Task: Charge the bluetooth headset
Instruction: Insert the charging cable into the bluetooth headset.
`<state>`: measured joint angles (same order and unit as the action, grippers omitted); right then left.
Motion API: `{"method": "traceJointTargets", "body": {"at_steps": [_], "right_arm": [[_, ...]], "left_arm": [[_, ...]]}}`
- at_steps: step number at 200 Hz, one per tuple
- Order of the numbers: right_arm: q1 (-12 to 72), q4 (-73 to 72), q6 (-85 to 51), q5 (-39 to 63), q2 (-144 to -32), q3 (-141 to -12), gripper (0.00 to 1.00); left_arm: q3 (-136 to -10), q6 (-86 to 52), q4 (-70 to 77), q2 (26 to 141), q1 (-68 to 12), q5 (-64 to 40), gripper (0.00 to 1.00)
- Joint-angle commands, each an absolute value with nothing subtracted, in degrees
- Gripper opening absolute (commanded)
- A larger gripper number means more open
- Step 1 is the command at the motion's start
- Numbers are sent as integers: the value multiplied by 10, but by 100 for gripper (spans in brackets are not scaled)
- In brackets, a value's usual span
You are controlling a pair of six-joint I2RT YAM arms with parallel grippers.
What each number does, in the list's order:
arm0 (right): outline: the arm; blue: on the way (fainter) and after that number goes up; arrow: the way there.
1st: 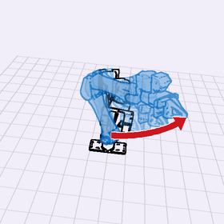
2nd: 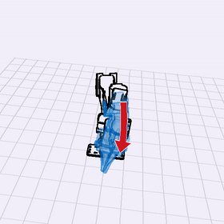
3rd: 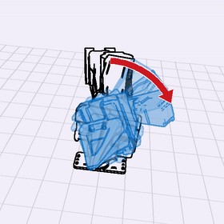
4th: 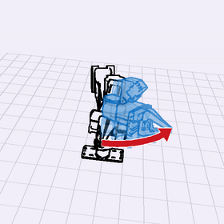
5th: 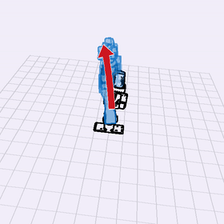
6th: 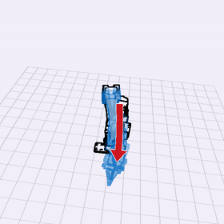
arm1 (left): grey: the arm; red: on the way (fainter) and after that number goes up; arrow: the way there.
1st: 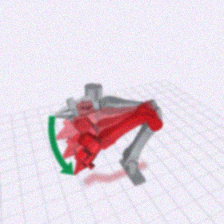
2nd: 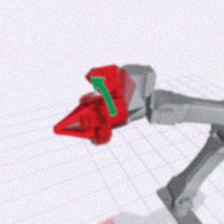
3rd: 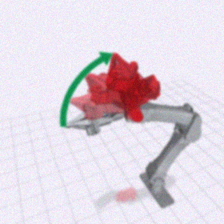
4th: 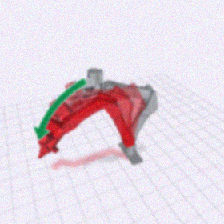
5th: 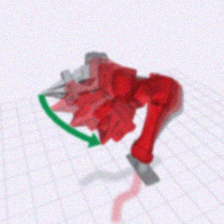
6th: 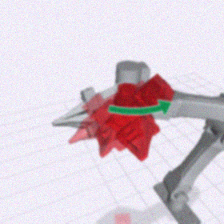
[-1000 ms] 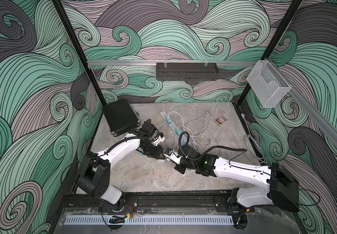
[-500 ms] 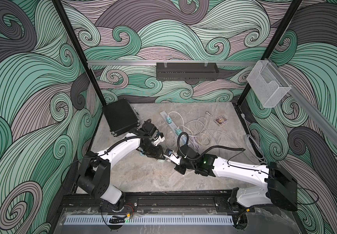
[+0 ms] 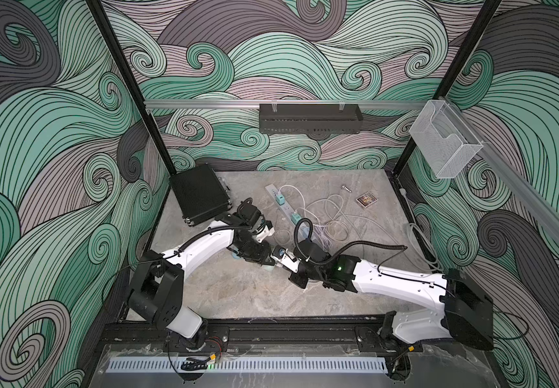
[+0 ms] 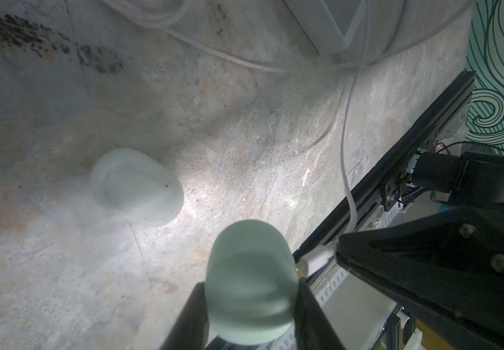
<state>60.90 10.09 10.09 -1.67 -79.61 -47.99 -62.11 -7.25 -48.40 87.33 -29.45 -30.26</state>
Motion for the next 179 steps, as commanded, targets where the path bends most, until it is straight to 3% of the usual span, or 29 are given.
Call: {"method": "traceJointTargets", "body": {"at_steps": [1,179], "right_arm": [[612,97,100,-27,-805,-490,0],[614,97,72,-15,-809,-524,0]], "left_arm": [[-647,-71,-496,878,-300,-313,14],[-647,-58,-495,879,-310,-317,14]]}}
